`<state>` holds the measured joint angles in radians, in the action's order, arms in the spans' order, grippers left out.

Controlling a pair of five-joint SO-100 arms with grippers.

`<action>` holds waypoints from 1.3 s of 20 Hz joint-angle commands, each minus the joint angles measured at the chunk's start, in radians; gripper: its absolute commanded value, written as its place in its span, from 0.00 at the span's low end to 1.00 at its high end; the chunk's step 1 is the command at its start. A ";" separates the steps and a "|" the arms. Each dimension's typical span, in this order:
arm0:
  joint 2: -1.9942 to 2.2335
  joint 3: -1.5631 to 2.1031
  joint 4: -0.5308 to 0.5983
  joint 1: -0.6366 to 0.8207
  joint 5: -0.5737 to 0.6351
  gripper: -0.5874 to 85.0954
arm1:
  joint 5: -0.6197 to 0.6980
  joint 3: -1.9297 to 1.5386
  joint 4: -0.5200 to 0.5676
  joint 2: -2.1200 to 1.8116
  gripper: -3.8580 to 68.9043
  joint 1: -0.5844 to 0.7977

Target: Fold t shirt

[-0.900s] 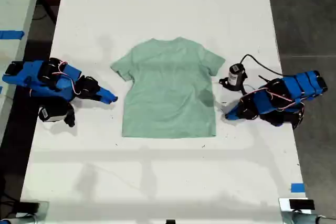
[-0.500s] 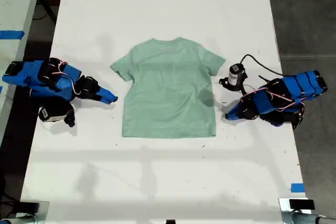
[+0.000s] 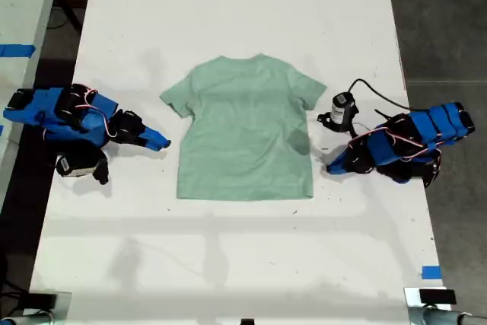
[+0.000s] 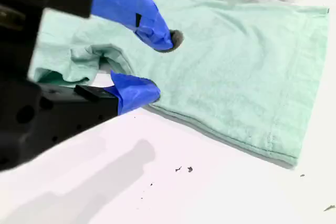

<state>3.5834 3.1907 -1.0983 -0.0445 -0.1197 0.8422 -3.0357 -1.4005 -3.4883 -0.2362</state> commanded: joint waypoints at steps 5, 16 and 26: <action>0.003 0.014 -0.003 0.011 0.008 0.15 | -0.160 -0.054 0.025 -0.008 0.04 0.002; 0.003 0.011 -0.008 0.057 0.002 0.21 | -0.629 -0.054 0.025 -0.008 0.05 0.008; 0.003 0.011 -0.003 0.169 0.049 0.04 | -0.675 -0.054 0.040 -0.008 0.10 0.103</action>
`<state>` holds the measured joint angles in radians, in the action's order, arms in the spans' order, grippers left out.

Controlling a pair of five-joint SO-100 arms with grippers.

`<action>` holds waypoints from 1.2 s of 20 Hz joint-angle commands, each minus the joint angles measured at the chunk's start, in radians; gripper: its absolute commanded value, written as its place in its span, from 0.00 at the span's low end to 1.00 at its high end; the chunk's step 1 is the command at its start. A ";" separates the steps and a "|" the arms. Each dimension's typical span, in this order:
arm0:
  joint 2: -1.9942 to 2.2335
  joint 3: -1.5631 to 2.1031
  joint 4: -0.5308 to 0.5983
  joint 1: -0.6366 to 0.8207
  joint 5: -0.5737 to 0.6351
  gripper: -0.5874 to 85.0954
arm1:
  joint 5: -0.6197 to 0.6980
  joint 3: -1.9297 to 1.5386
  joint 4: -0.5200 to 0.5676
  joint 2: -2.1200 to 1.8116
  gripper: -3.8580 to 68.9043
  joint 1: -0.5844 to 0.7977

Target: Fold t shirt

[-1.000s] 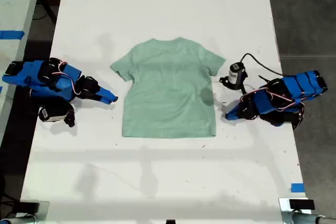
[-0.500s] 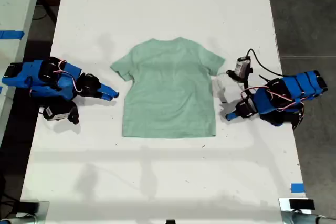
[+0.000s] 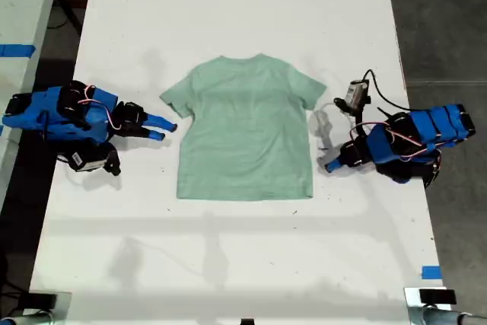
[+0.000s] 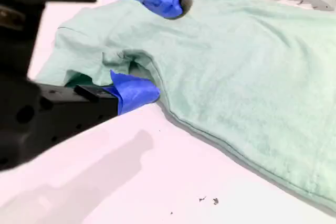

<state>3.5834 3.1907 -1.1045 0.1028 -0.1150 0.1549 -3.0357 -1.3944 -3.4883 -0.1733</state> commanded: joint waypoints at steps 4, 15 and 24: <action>0.003 0.011 0.002 -0.028 0.025 0.01 | 0.178 0.141 0.041 0.110 0.16 0.278; 0.003 0.014 0.002 0.006 0.021 0.02 | 0.667 1.020 0.058 1.402 0.46 1.078; 0.003 0.014 0.002 -0.023 0.018 0.01 | 0.687 1.253 0.250 1.913 0.38 1.147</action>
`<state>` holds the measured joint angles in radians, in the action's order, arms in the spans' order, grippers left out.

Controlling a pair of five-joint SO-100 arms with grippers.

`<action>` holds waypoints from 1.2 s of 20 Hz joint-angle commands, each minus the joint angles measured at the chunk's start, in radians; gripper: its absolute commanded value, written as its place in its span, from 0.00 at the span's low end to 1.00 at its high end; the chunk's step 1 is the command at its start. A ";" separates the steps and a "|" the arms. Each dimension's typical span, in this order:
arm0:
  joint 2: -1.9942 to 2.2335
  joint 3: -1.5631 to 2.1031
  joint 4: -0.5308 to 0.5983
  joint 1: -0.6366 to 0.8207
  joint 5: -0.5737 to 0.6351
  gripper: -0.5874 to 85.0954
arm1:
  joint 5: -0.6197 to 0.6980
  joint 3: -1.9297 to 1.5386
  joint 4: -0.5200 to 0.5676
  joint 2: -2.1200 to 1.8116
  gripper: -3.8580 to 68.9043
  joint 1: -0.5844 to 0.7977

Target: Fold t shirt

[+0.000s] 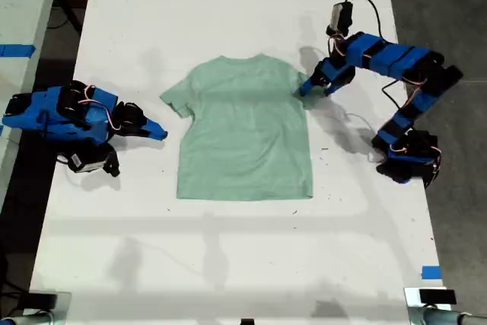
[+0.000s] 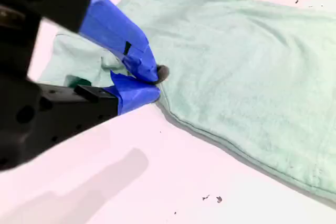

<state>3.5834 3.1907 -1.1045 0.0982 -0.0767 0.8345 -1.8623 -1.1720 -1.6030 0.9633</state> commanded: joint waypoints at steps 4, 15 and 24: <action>0.003 0.014 0.002 -0.038 -0.031 0.01 | 0.008 0.078 0.061 0.110 0.30 0.029; 0.003 0.014 0.002 -0.041 -0.031 0.01 | -0.008 0.459 -0.245 -0.038 0.06 -0.123; 0.003 0.014 0.002 -0.041 -0.032 0.01 | 0.086 0.882 -0.009 0.307 0.06 -0.555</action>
<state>3.5834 3.1907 -1.1045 0.0598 -0.0798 0.9066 -1.0707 -1.2778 -1.3453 0.4663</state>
